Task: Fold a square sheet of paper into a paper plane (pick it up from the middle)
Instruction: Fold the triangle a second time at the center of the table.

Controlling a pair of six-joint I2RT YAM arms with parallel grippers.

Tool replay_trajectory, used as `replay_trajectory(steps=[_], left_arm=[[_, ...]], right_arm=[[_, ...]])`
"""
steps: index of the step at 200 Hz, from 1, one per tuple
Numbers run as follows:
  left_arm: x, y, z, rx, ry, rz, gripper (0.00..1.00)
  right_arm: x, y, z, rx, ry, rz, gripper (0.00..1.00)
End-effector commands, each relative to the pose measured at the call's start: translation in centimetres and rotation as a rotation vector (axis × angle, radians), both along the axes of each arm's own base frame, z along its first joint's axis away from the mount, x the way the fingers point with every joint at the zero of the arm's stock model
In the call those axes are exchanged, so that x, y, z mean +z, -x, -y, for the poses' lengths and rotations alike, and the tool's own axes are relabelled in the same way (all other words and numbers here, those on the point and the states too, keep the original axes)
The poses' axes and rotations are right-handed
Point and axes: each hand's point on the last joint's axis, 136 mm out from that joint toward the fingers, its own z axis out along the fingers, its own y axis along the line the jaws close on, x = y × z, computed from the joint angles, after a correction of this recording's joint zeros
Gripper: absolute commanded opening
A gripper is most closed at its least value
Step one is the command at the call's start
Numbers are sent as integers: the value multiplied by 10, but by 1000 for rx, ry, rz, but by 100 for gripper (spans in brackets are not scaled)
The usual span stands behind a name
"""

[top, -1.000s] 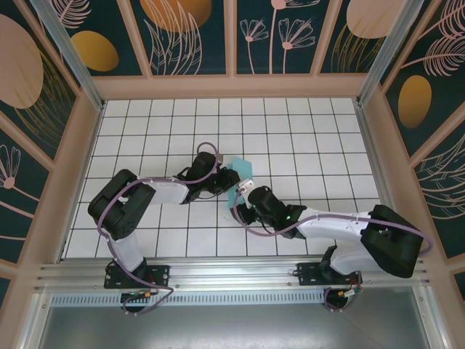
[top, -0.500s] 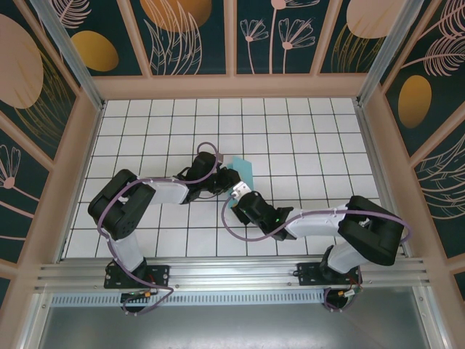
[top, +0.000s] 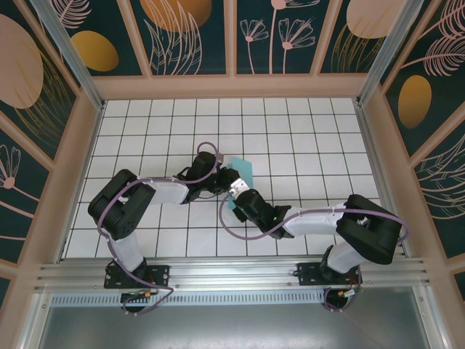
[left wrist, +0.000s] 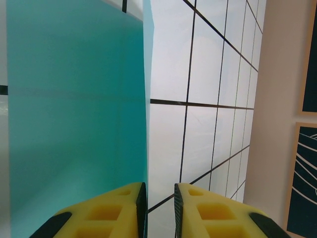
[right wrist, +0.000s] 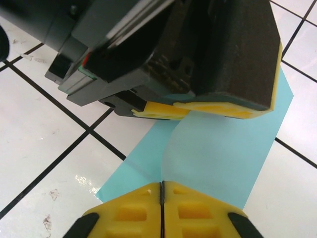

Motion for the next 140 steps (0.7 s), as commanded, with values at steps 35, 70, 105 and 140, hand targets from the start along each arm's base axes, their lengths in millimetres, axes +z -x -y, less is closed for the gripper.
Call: replay_trajectory(steps=[35,70,105,140], left_arm=[[6,-12,-8,39,-58,28,33],[15,-19,-47,160,-142,59,54],[31,-22,-86,283,-191,96,66],[31,-8,-111,363,-208,91,50]], right_arm=[[13,-3,-9,-34,-43,-59,0],[22,6,-20,-43,-164,-186,0],[29,21,-45,-45,-330,-371,0],[29,25,-70,-51,-426,-488,0]])
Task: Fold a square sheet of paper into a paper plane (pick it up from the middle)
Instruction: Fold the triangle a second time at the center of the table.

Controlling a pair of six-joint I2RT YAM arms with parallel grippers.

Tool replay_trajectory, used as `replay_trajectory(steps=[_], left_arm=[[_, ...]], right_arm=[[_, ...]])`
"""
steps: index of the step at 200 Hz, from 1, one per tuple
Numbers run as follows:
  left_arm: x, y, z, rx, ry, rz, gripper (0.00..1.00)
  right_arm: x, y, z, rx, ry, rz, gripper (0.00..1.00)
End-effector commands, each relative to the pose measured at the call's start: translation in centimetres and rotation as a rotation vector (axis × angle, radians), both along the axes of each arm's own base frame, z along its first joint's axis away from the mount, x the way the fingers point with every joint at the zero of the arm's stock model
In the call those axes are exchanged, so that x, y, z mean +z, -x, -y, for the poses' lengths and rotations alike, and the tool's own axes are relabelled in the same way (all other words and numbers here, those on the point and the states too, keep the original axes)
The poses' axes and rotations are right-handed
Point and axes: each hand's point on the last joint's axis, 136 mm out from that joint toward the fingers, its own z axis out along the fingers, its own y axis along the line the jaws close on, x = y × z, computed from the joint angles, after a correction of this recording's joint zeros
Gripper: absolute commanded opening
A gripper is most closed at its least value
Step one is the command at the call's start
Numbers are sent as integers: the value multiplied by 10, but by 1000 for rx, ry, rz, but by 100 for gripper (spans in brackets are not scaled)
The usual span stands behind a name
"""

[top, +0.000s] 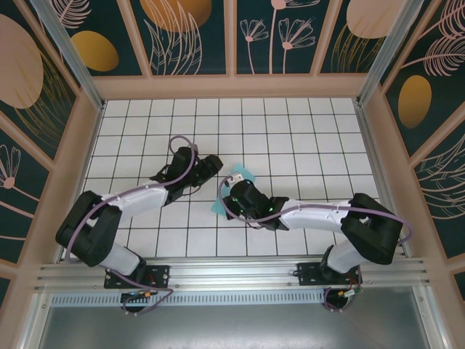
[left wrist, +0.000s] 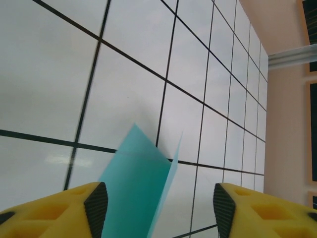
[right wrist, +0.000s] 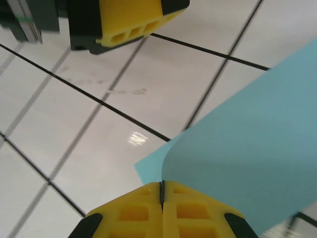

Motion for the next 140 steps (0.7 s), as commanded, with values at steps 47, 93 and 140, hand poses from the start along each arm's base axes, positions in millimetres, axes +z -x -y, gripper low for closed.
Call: replay_trajectory(steps=[47,93,140], left_arm=[[-28,38,-36,81,-26,-77,15],[-42,62,-28,0,29,-139,6],[-56,85,-22,-64,36,-188,6]], right_arm=[[-5,6,-38,-13,-205,-229,0],[-11,7,-38,-30,-262,-282,0],[-15,8,-35,-46,-269,-300,0]])
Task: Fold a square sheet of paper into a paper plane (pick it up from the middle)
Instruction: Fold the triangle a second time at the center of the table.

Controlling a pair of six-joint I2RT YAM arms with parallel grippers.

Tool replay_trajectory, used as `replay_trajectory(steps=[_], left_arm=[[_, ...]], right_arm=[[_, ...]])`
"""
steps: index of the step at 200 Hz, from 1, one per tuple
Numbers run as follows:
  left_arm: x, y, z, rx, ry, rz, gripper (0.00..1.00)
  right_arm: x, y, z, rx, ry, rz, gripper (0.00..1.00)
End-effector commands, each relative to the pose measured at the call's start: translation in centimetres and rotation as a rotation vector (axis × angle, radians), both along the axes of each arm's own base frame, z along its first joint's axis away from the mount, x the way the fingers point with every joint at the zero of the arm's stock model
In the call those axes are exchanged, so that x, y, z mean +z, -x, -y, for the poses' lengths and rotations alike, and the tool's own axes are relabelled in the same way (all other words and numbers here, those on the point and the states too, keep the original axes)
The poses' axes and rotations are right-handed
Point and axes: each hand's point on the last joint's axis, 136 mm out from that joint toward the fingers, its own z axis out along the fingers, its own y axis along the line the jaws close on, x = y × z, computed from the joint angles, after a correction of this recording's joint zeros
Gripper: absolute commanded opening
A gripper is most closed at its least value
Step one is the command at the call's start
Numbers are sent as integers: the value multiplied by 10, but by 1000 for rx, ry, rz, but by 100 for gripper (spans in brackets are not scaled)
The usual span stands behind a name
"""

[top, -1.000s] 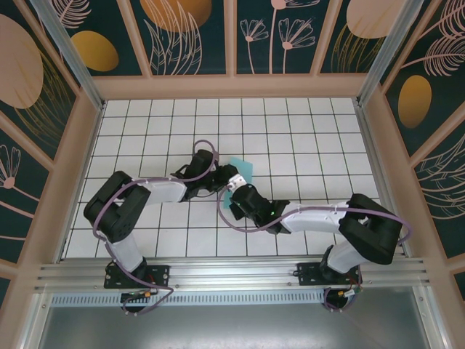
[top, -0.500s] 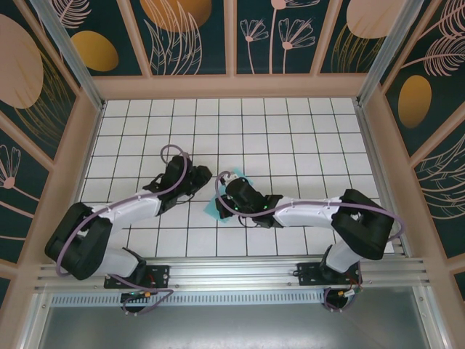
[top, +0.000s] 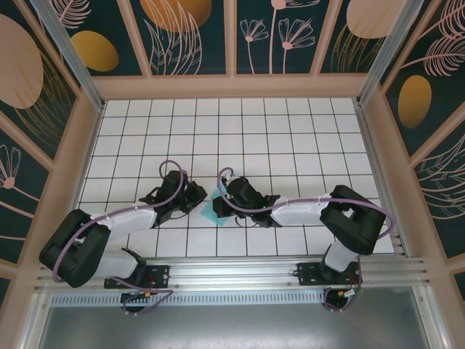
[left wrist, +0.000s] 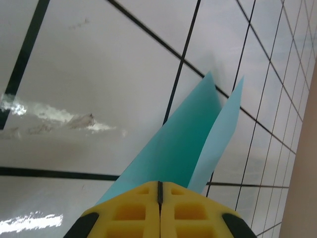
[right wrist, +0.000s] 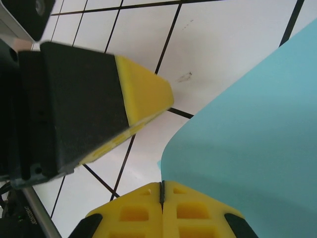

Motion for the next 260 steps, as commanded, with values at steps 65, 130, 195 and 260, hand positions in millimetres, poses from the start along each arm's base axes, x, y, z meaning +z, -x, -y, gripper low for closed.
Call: replay_trajectory(steps=[65,130,195,260], left_arm=[[-21,28,19,-116,4,-93,0],[-16,37,13,-104,31,-86,5],[-34,48,15,-155,4,-148,4],[-61,56,4,-162,-82,-198,3]], right_arm=[[-1,-3,0,-36,-44,-22,0],[-2,-3,2,-38,-33,-15,0],[-3,-2,2,-35,-38,-19,0],[-8,3,16,-17,-3,-46,0]])
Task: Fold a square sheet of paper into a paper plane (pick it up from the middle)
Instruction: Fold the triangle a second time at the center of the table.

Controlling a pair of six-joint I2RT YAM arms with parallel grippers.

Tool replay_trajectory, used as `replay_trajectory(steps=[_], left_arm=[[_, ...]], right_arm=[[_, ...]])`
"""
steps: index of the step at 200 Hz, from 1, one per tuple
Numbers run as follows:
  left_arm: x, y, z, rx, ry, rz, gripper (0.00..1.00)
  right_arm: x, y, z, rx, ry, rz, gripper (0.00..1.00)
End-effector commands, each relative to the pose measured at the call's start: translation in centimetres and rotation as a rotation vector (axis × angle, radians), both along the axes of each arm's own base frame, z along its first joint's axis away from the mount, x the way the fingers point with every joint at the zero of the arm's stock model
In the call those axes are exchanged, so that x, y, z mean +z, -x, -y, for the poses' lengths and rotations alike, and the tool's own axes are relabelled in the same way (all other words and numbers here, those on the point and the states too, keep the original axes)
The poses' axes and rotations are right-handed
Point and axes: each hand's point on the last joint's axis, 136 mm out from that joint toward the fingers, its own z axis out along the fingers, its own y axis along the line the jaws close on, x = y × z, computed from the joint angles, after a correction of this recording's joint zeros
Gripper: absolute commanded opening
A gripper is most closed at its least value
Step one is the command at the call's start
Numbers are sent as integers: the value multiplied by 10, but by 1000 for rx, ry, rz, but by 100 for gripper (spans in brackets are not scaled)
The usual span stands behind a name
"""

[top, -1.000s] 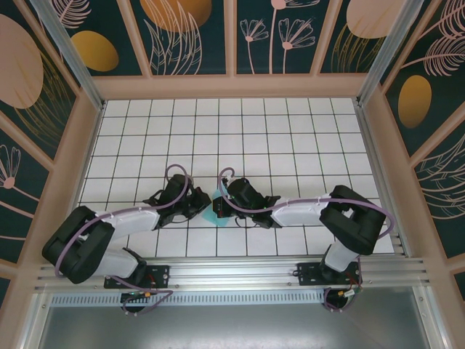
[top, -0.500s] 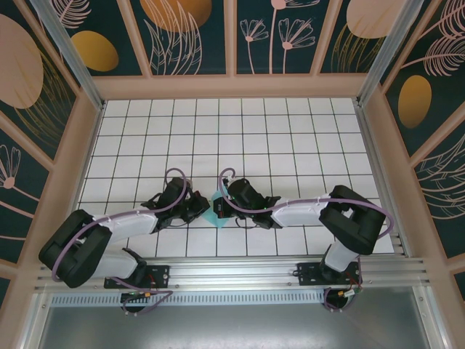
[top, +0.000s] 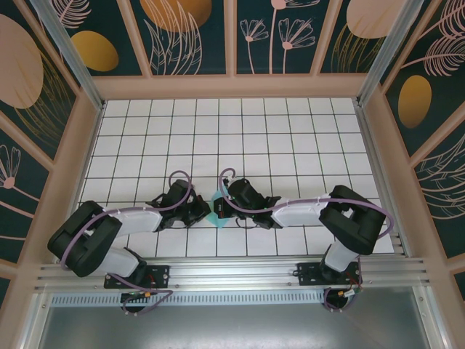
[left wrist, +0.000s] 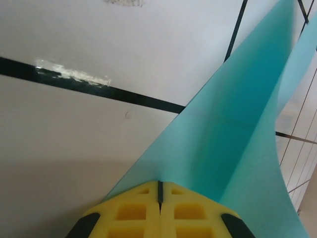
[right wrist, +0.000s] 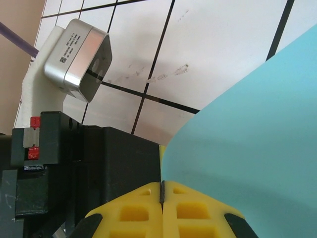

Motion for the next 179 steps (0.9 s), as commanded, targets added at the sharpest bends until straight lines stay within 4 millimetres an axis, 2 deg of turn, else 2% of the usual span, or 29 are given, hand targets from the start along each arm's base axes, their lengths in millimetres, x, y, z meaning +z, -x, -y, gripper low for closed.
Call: replay_trajectory(steps=[1,55,125,179], left_arm=[[-20,12,-10,-24,-71,-41,3],[-26,13,-16,-22,-107,-42,3],[-29,12,-15,-35,-119,-43,4],[-26,9,-12,-43,-114,-35,5]], right_arm=[[-3,1,12,2,15,-12,0],[-14,-6,34,34,56,-45,0],[-27,-15,43,111,172,-9,0],[-36,-16,34,175,183,-18,0]])
